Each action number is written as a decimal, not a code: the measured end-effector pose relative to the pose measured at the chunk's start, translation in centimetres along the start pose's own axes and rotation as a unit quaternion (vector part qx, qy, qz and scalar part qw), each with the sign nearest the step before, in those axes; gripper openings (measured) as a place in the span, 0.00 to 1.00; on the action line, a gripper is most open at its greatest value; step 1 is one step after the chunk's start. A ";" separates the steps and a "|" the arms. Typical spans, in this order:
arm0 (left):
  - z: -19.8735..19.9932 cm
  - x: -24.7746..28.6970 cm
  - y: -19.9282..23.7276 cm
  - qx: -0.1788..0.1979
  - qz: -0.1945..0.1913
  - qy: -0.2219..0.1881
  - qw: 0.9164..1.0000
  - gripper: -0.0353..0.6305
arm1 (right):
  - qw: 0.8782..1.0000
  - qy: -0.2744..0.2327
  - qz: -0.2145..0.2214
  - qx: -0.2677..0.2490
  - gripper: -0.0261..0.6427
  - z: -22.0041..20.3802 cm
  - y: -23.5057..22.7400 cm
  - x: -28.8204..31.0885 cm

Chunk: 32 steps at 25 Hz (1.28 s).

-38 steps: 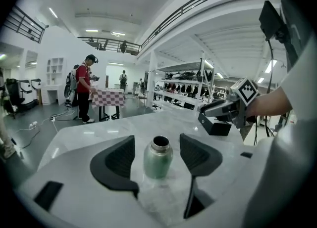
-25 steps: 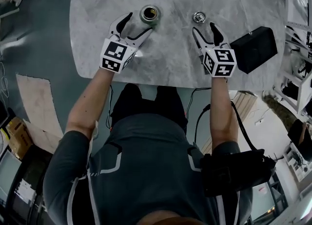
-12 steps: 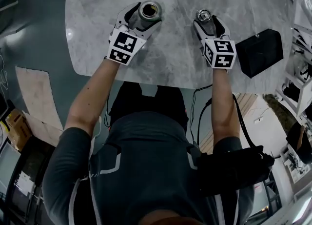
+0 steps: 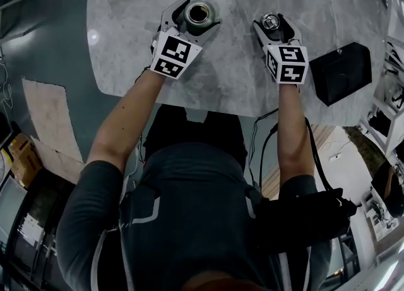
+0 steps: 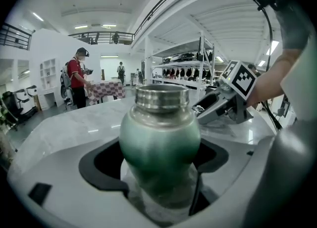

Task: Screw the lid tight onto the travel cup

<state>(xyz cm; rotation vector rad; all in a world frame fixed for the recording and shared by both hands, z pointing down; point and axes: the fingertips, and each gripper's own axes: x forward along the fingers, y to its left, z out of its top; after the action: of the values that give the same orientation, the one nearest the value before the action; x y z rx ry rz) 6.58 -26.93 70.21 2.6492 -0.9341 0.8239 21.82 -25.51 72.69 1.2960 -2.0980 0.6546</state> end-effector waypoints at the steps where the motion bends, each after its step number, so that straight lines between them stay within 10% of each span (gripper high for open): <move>1: 0.1 0.1 0.1 0.001 0.000 -0.004 1.000 0.65 | 1.000 -0.001 0.000 0.002 0.50 0.1 0.0 0.0; 32: 2.4 -0.3 -0.7 0.000 -0.044 -0.039 0.998 0.66 | 1.000 0.000 -0.006 -0.002 0.48 0.8 0.2 -1.1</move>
<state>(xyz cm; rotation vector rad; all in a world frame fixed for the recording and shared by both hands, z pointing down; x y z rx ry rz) 7.90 -27.14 68.09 2.7175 -0.8289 0.7060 21.85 -25.22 71.32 1.3042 -2.0888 0.6454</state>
